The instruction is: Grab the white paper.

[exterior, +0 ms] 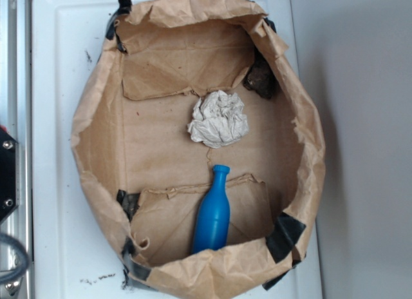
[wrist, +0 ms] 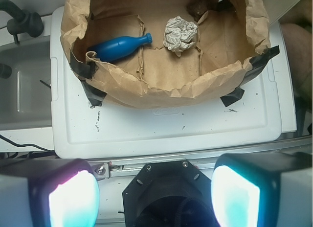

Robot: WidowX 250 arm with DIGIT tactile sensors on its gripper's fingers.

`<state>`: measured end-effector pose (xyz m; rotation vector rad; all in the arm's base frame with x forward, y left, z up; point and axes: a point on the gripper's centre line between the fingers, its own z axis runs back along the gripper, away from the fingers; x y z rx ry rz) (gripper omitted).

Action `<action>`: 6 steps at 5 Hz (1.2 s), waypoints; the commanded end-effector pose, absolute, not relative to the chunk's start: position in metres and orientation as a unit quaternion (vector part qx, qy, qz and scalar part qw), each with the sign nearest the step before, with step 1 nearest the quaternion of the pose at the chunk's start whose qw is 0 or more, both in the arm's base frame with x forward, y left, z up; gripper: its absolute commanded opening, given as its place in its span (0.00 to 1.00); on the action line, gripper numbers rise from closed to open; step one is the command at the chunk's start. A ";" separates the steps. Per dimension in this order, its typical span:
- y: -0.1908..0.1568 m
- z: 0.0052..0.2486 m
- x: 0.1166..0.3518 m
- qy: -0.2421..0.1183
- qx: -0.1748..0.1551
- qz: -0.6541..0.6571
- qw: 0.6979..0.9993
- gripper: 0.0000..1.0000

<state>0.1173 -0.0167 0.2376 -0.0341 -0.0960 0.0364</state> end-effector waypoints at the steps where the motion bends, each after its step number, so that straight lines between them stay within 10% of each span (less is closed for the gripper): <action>1: -0.017 0.238 0.117 -0.048 -0.017 0.018 0.999 1.00; 3: -0.017 0.238 0.117 -0.048 -0.017 0.018 0.999 1.00; 6: 0.038 0.201 0.246 -0.128 -0.025 -0.016 0.991 1.00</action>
